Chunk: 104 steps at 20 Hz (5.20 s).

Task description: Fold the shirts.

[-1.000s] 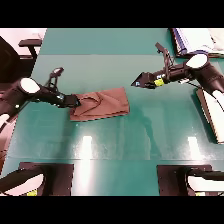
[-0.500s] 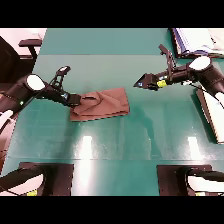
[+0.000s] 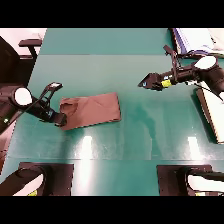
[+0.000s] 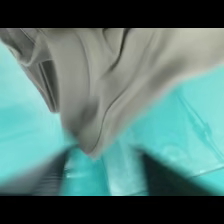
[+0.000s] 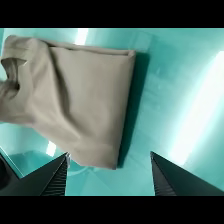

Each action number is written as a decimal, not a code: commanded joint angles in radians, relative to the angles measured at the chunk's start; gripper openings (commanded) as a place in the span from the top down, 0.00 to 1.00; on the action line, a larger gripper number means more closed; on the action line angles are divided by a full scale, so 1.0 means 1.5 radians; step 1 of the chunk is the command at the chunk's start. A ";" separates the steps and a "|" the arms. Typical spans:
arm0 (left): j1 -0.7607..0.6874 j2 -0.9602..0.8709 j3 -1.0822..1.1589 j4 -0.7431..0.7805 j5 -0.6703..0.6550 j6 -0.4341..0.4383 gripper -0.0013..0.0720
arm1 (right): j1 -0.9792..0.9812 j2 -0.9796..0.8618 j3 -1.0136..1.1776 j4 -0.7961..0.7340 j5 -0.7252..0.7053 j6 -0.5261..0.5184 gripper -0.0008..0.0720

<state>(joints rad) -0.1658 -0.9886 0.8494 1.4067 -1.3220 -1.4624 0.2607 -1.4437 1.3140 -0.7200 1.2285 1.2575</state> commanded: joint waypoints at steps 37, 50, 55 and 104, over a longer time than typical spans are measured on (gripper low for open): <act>0.174 -0.232 0.343 -0.088 0.173 0.058 0.95 | 0.106 -0.115 0.000 -0.060 -0.068 0.094 0.08; 0.172 -0.182 0.346 -0.312 0.115 0.108 0.95 | 0.311 -0.380 0.226 0.113 -0.139 0.091 0.74; 0.093 -0.180 0.346 -0.314 0.113 0.108 0.95 | 0.252 -0.338 0.292 0.025 -0.138 0.110 0.97; -0.143 -0.157 0.346 -0.311 0.200 0.091 0.95 | -0.810 0.228 -0.071 -0.385 0.152 0.138 0.10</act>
<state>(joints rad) -0.3801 -1.2236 1.3682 0.9413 -1.0183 -1.3266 -0.9516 -1.1114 1.2091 -1.3254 1.4647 1.4662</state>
